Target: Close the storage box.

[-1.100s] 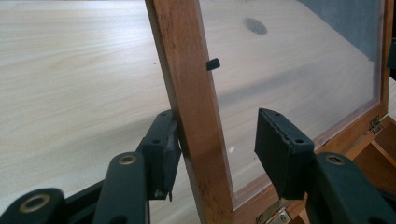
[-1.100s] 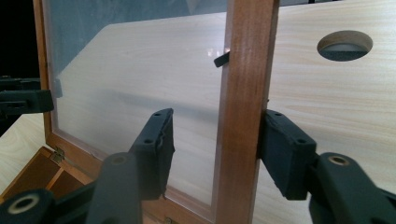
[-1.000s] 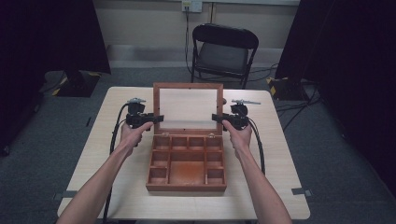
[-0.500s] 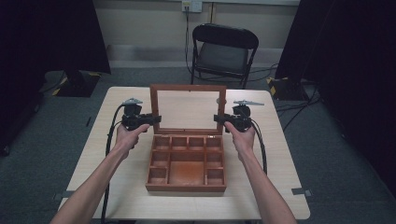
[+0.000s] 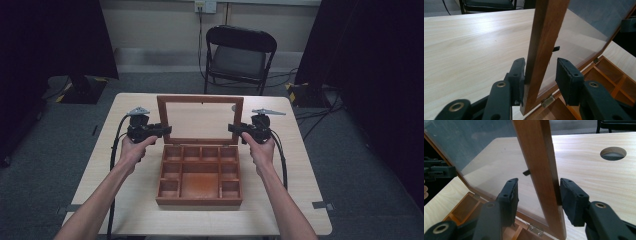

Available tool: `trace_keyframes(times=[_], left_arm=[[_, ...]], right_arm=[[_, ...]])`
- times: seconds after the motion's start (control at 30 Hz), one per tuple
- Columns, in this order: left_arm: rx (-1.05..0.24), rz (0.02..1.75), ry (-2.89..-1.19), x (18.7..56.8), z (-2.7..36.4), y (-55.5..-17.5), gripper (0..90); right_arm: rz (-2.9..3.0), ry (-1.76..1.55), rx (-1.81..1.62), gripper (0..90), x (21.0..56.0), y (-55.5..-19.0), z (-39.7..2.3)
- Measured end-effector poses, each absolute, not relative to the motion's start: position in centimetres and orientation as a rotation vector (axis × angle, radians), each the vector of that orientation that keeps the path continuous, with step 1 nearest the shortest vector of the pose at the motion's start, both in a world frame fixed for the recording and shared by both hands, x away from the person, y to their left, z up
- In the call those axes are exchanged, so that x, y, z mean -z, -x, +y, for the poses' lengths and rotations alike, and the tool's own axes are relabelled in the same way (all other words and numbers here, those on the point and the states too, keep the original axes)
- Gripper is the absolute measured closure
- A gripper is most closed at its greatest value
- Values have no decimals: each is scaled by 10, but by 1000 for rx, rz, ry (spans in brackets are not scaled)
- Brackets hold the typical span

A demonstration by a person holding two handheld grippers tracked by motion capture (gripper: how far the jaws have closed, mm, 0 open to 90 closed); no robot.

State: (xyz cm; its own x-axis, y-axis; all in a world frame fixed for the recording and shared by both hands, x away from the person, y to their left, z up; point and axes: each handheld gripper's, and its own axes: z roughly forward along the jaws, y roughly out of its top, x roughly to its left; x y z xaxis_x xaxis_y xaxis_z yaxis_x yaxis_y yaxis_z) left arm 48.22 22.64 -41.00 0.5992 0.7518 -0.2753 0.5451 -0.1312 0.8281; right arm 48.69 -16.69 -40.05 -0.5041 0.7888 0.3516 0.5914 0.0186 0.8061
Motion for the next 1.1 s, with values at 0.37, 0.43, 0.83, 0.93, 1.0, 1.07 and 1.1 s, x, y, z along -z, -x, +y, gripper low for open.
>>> trace_keyframes(times=[0.37, 0.43, 0.83, 0.93, 1.0, 1.07, 1.1], left_arm=[[-256, 986, -1734, 396, 235, -466, 569], [-254, 981, -1740, 396, 236, -464, 569], [-277, 956, -1823, 388, 234, -452, 560], [-275, 964, -1813, 389, 236, -450, 568], [-257, 974, -1791, 391, 238, -450, 587], [-237, 984, -1770, 393, 240, -449, 587], [-238, 984, -1773, 394, 240, -448, 586]], right_arm=[[2123, -1408, -1482, 432, 393, -472, -166], [2119, -1399, -1485, 433, 393, -469, -167], [2128, -1374, -1459, 390, 388, -453, -174], [2128, -1368, -1475, 398, 388, -451, -175], [2138, -1376, -1497, 384, 390, -449, -174], [2144, -1374, -1476, 368, 391, -446, -172], [2148, -1374, -1475, 363, 392, -445, -171]])
